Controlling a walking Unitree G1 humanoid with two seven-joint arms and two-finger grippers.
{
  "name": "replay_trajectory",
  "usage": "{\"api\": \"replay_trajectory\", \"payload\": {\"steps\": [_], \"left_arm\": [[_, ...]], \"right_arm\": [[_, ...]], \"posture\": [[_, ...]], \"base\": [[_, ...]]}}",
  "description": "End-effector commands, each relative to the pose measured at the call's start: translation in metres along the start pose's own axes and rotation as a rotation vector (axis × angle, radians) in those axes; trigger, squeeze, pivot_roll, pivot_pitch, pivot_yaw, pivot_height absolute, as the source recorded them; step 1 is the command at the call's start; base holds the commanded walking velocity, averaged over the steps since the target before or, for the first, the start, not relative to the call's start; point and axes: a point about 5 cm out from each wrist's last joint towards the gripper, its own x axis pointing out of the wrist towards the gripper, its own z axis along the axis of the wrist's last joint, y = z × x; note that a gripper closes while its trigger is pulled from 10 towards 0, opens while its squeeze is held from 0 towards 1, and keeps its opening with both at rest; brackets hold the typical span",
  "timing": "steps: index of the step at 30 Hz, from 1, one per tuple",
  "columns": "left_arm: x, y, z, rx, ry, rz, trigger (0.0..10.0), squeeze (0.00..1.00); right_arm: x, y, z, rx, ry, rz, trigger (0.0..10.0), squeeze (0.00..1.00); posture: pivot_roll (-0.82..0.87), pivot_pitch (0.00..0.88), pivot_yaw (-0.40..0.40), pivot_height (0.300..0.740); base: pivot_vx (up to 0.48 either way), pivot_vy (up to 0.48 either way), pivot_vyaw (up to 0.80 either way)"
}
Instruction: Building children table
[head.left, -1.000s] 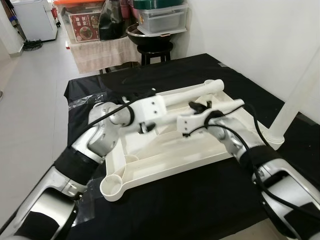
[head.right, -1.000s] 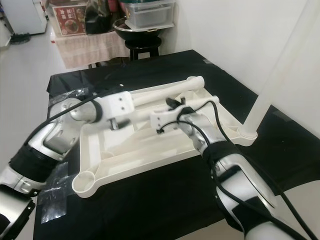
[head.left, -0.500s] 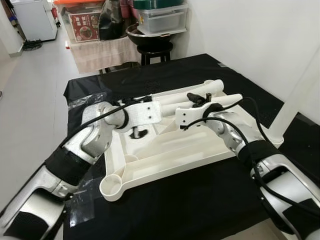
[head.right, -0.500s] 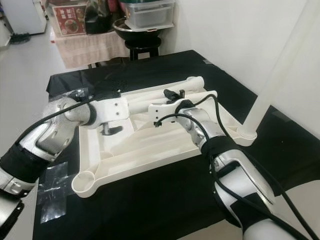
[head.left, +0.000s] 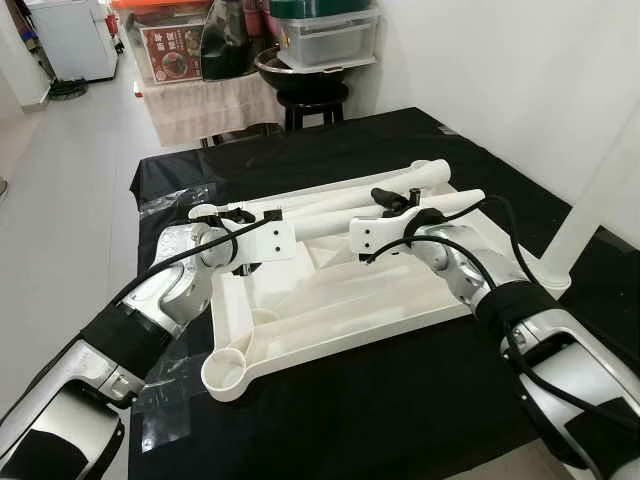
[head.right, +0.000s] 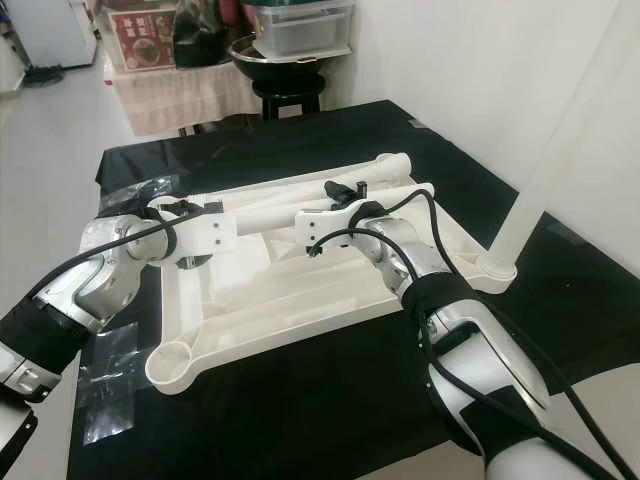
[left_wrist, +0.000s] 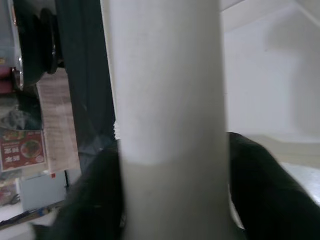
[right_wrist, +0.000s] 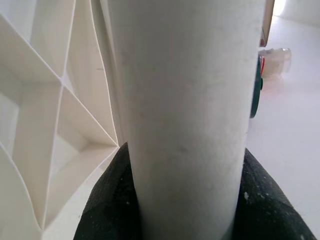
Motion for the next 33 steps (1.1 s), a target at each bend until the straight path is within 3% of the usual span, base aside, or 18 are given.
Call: {"api": "replay_trajectory", "payload": {"steps": [1, 12, 14, 15, 20, 23, 24, 27, 31, 33], "left_arm": [[0.004, -0.009, -0.016, 0.008, 0.082, -0.037, 0.0, 0.0], [0.005, -0.007, -0.019, 0.024, 0.097, -0.007, 0.0, 0.0], [0.006, -0.007, -0.019, 0.024, 0.097, -0.003, 0.0, 0.0], [0.006, -0.006, -0.02, 0.018, 0.093, 0.008, 0.0, 0.0], [0.005, -0.003, -0.021, 0.001, 0.083, 0.027, 0.0, 0.0], [0.003, 0.001, -0.029, -0.017, 0.088, 0.049, 0.0, 0.0], [0.003, 0.001, -0.029, -0.017, 0.088, 0.049, 0.0, 0.0], [0.002, 0.001, -0.036, -0.018, 0.103, 0.06, 0.0, 0.0], [0.002, 0.001, -0.041, -0.024, 0.119, 0.069, 0.0, 0.0], [0.002, 0.003, -0.049, -0.038, 0.145, 0.091, 0.0, 0.0]], "right_arm": [[-0.001, -0.009, -0.002, 0.05, 0.003, -0.038, 0.0, 0.0], [-0.001, -0.009, -0.002, 0.055, 0.003, -0.038, 0.0, 0.0], [-0.001, -0.009, -0.003, 0.055, 0.004, -0.04, 0.4, 0.0], [-0.002, -0.01, -0.004, 0.092, 0.008, -0.042, 10.0, 1.0], [-0.004, -0.019, -0.008, 0.137, 0.005, -0.091, 10.0, 1.0], [-0.014, -0.051, -0.016, 0.141, -0.043, -0.269, 10.0, 1.0], [-0.014, -0.051, -0.016, 0.141, -0.043, -0.269, 10.0, 1.0], [-0.024, -0.071, -0.011, 0.104, -0.131, -0.379, 10.0, 1.0], [-0.033, -0.082, -0.006, 0.105, -0.221, -0.42, 10.0, 1.0], [-0.04, -0.081, -0.005, 0.203, -0.295, -0.365, 10.0, 1.0]], "posture": [[-0.09, 0.052, 0.031, 0.74], [-0.09, 0.057, 0.031, 0.74], [-0.09, 0.057, 0.031, 0.74], [-0.09, 0.058, 0.03, 0.74], [-0.09, 0.058, 0.03, 0.74], [-0.09, 0.062, 0.032, 0.74], [-0.09, 0.062, 0.032, 0.74], [-0.1, 0.062, 0.031, 0.74], [-0.1, 0.063, 0.033, 0.74], [-0.1, 0.067, 0.033, 0.74]], "base": [[0.0, 0.0, 0.0], [0.0, 0.0, 0.0], [0.0, 0.0, 0.0], [0.0, 0.0, 0.0], [0.0, 0.0, 0.0], [0.0, 0.0, 0.0], [0.0, 0.0, 0.0], [0.0, 0.0, 0.0], [0.0, 0.0, 0.0], [0.0, 0.0, 0.0]]}}
